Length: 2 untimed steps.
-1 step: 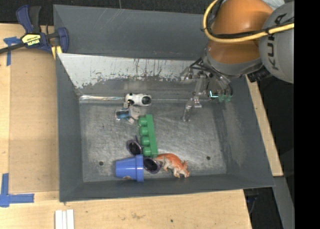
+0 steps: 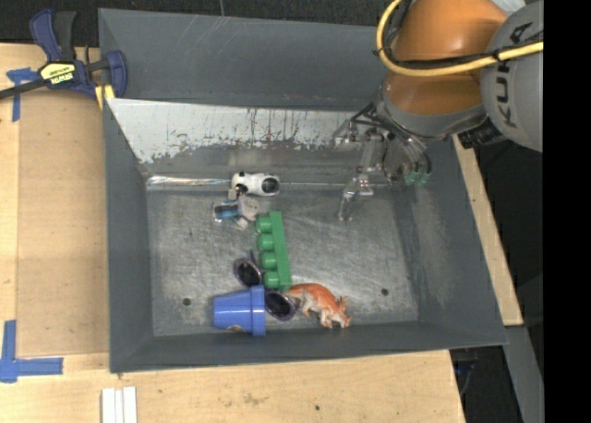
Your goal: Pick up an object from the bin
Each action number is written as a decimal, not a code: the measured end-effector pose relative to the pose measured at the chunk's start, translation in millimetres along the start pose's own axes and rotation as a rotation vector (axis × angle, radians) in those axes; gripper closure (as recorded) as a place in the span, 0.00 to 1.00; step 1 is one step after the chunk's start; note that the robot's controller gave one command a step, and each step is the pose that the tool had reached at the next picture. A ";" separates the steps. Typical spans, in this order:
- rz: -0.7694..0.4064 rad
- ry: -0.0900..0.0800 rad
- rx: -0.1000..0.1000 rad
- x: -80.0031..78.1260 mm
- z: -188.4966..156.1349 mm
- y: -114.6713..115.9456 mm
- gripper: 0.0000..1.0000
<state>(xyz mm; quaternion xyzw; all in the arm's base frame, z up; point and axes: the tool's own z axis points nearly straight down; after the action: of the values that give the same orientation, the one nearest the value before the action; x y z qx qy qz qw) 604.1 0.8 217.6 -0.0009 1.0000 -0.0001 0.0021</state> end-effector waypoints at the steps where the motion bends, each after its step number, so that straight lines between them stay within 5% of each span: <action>1: -0.232 -0.007 0.001 12.3 44.7 22.3 0.00; 2: -0.289 0.002 -0.002 61.3 61.7 29.7 0.00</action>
Offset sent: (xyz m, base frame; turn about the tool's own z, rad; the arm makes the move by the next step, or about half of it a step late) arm -0.1064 0.0334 -0.0639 -0.0170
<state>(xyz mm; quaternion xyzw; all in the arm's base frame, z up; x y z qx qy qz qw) 543.0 30.4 155.6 -0.1448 0.9895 0.0003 0.0013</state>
